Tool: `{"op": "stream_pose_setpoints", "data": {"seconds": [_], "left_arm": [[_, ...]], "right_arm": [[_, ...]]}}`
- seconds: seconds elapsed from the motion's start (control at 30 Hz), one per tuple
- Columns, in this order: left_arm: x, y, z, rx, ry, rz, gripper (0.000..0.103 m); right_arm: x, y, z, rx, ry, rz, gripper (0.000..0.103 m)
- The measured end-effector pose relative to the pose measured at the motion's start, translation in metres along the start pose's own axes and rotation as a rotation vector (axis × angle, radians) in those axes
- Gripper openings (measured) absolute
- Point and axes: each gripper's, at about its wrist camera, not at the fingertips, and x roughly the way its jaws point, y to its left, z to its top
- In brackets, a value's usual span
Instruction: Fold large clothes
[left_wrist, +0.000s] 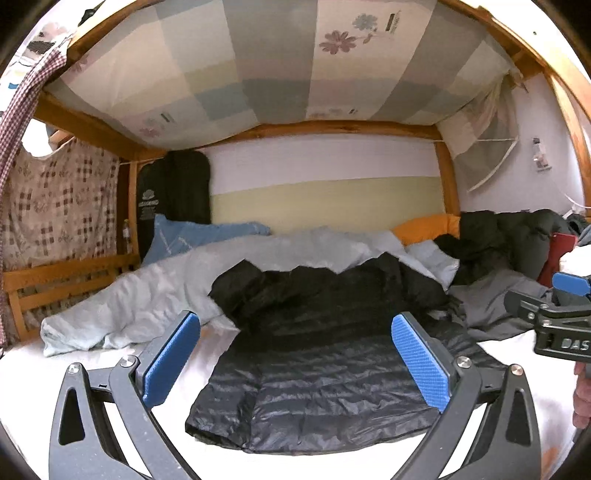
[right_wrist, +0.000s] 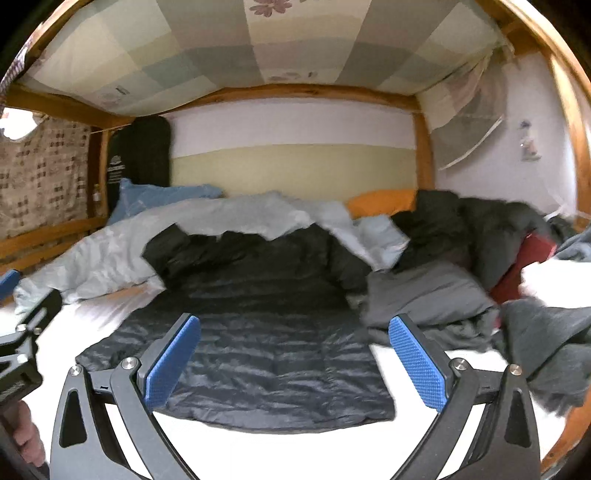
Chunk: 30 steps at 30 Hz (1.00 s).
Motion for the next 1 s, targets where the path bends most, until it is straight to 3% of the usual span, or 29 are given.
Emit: {"op": "stream_pose_setpoints", "data": {"seconds": [0.17,0.27,0.43,0.63,0.7,0.77,0.83,0.97,1.0], "left_arm": [[0.022,0.011,-0.011,-0.054,0.070,0.003,0.103],[0.047,0.034,-0.025,-0.158,0.155,0.068,0.103],[0.086,0.079,-0.059,-0.203,0.275,0.176,0.103],[0.130,0.130,-0.116,-0.352,0.466,0.208,0.103],[0.139,0.139,-0.132,-0.372,0.494,0.245,0.103],[0.147,0.146,-0.142,-0.411,0.529,0.216,0.103],[0.152,0.151,-0.147,-0.469,0.550,0.148,0.103],[0.162,0.154,-0.157,-0.521,0.601,0.081,0.101],[0.166,0.155,-0.159,-0.537,0.620,0.053,0.099]], "right_arm": [[0.021,0.005,-0.015,-0.016,0.041,0.047,0.103],[0.038,-0.005,-0.025,-0.007,0.087,0.044,0.103],[0.071,-0.053,-0.045,0.079,0.179,-0.057,0.103],[0.116,-0.113,-0.090,0.260,0.308,-0.189,0.103],[0.129,-0.121,-0.106,0.289,0.338,-0.176,0.103],[0.140,-0.128,-0.119,0.317,0.362,-0.136,0.101],[0.146,-0.133,-0.125,0.356,0.361,-0.099,0.091],[0.158,-0.139,-0.130,0.385,0.391,-0.028,0.081],[0.159,-0.139,-0.130,0.384,0.388,-0.016,0.070]]}}
